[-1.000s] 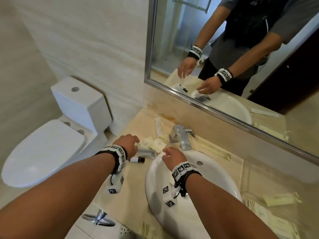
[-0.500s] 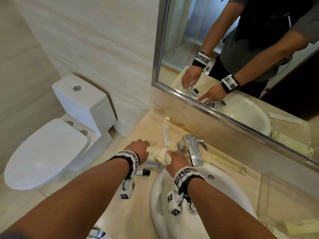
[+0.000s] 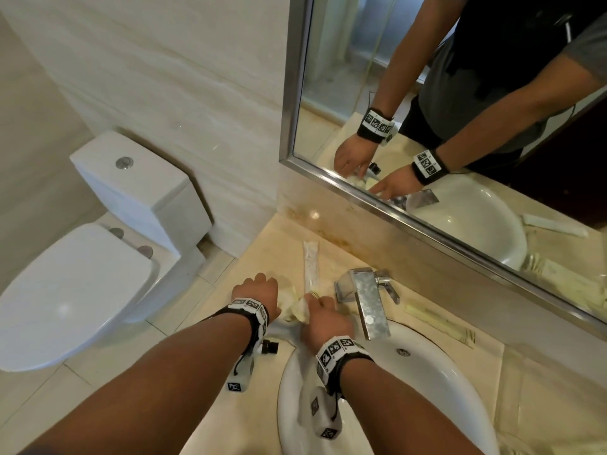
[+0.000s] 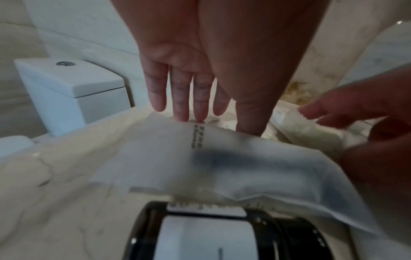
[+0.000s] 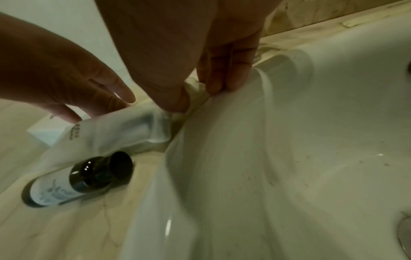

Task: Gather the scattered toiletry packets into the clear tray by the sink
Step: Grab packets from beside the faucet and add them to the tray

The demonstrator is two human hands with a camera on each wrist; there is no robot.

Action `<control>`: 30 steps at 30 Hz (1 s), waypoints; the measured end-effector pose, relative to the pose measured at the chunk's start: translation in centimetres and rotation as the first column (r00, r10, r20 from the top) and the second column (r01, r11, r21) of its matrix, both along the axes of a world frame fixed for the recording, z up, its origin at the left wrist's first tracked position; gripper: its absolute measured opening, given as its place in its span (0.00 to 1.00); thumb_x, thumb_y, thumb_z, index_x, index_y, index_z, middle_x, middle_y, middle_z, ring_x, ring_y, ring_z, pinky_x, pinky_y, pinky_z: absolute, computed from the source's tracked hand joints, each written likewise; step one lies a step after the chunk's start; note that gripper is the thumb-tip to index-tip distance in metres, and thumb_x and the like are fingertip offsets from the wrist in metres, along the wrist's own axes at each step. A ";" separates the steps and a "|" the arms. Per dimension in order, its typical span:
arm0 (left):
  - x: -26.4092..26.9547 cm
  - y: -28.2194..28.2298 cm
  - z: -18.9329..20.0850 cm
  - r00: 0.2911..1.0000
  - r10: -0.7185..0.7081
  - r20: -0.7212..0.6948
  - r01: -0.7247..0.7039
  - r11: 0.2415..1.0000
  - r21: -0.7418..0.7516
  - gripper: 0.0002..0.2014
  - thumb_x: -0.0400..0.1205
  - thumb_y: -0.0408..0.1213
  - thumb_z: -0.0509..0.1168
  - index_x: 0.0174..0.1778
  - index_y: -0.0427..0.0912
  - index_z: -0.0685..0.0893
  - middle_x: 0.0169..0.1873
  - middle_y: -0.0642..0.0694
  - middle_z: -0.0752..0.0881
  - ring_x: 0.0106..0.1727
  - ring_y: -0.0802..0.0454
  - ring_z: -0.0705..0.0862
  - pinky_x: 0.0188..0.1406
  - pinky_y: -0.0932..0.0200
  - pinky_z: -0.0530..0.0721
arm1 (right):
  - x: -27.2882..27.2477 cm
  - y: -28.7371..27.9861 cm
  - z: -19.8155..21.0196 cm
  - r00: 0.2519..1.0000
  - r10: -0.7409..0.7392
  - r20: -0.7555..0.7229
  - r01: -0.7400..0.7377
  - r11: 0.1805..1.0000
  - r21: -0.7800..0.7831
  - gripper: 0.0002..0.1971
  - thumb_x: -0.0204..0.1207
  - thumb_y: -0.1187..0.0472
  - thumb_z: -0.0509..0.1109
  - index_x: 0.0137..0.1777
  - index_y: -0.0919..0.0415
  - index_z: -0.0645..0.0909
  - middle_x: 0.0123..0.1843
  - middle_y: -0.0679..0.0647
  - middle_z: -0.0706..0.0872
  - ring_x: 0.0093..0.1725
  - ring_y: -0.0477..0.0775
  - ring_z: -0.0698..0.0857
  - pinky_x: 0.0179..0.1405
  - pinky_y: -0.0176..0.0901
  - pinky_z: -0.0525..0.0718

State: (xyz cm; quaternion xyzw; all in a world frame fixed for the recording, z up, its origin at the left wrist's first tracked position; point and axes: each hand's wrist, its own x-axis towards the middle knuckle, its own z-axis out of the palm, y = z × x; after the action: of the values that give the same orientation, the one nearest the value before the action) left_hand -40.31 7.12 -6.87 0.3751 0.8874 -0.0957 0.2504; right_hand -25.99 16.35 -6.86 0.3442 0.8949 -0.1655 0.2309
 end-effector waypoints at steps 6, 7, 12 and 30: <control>0.1 0.2 -0.9 1.000 -0.003 -0.007 0.003 1.000 0.002 0.26 0.76 0.51 0.71 0.66 0.45 0.72 0.58 0.44 0.79 0.58 0.42 0.80 0.51 0.49 0.78 | 0.4 1.7 -0.2 0.967 -0.216 -0.132 0.197 0.970 -0.141 0.18 0.87 0.57 0.57 0.75 0.55 0.75 0.62 0.57 0.86 0.59 0.59 0.86 0.58 0.46 0.83; 0.0 0.1 -0.9 1.000 0.006 0.011 -0.006 1.000 0.004 0.25 0.76 0.50 0.70 0.65 0.45 0.72 0.59 0.43 0.80 0.58 0.42 0.80 0.53 0.49 0.78 | 0.5 1.8 -0.1 0.953 -0.264 -0.146 0.241 0.958 -0.158 0.17 0.89 0.57 0.56 0.75 0.56 0.75 0.60 0.57 0.88 0.58 0.59 0.87 0.56 0.43 0.81; 0.1 0.3 -1.2 0.993 -0.030 0.110 0.026 0.999 0.031 0.18 0.82 0.42 0.60 0.68 0.45 0.75 0.63 0.42 0.80 0.64 0.41 0.77 0.60 0.48 0.78 | 1.1 1.5 0.7 0.854 -0.468 -0.227 0.412 0.876 -0.251 0.19 0.90 0.56 0.55 0.77 0.58 0.74 0.63 0.61 0.87 0.61 0.62 0.86 0.61 0.43 0.79; 0.9 -1.8 5.9 0.962 0.113 0.250 -0.180 0.948 0.262 0.16 0.82 0.31 0.58 0.65 0.43 0.79 0.58 0.42 0.86 0.56 0.43 0.84 0.54 0.54 0.81 | 4.6 -2.1 5.2 0.801 -0.439 -0.407 0.327 0.890 -0.317 0.14 0.89 0.56 0.55 0.56 0.61 0.81 0.51 0.60 0.87 0.51 0.60 0.85 0.55 0.50 0.82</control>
State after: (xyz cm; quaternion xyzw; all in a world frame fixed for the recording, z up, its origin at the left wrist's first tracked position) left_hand -39.37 5.36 -1.00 0.3482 0.8822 0.0950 0.3025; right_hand -21.37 14.28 -1.67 0.4393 0.8094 -0.3898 0.0079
